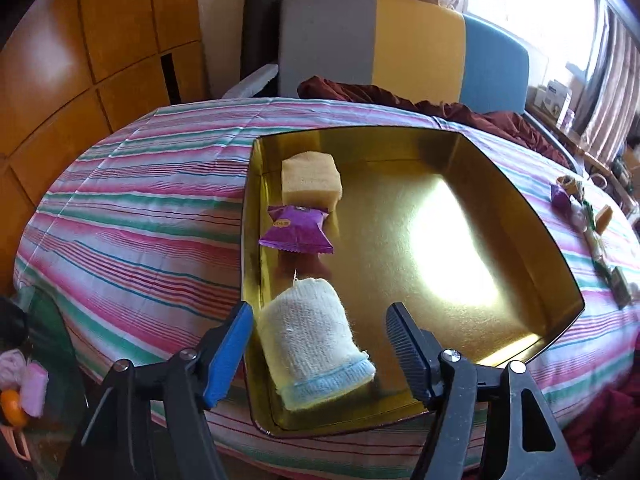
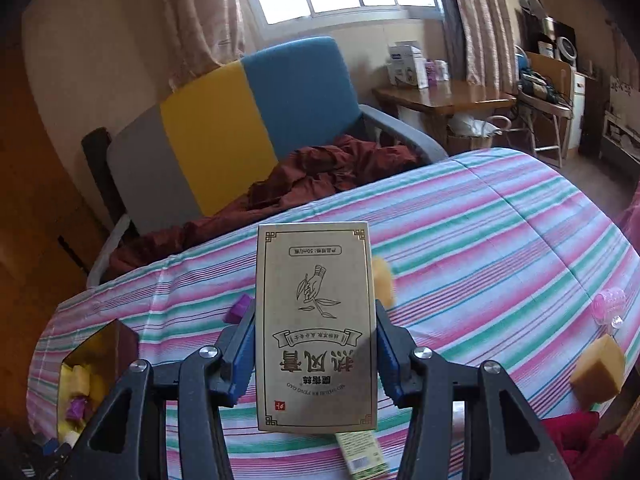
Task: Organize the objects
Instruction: 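Lower the white box into the gold tray and open the right tool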
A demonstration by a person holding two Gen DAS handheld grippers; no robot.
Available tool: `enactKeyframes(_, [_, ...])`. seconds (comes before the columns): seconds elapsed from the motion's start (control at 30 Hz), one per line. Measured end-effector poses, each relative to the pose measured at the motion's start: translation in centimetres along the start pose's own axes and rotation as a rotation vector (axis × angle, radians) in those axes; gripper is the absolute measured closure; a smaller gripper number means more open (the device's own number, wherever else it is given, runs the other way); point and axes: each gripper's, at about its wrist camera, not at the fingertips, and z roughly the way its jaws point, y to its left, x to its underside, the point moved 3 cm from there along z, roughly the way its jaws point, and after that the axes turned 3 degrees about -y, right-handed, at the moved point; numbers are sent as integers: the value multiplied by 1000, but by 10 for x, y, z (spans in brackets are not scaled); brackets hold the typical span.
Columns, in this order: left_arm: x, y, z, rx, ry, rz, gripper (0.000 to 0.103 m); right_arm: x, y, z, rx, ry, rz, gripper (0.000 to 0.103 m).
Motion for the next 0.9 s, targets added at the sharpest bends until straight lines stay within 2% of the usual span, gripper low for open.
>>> enactKeyframes(0.07, [-2,5,-8,2,-28,-29,33,3,41,1,-87,34,-46,52])
enactKeyframes(0.13, [-3,14,-17,6,-52,-83,32,14,88,8,-184,104,-105,52])
enactKeyframes(0.27, [0,32,-32,-4,-68,-174,31,56,188,33,-342,274,-231,52])
enactKeyframes(0.37, [3,45,-40,-32,-79,-217,28,92,253,52,-391,386,-328,52])
enactKeyframes(0.5, [11,55,-45,-35,-86,-263,28,143,317,87,-402,531,-384,52])
enactKeyframes(0.63, [17,60,-41,-33,-82,-279,28,184,348,120,-345,619,-406,52])
enactKeyframes(0.7, [18,62,-39,-32,-80,-287,28,194,355,132,-314,642,-397,51])
enactKeyframes(0.8, [20,66,-35,-26,-67,-309,27,198,371,140,-295,630,-392,49])
enactKeyframes(0.9, [23,68,-33,-19,-52,-325,27,203,380,149,-332,694,-314,47])
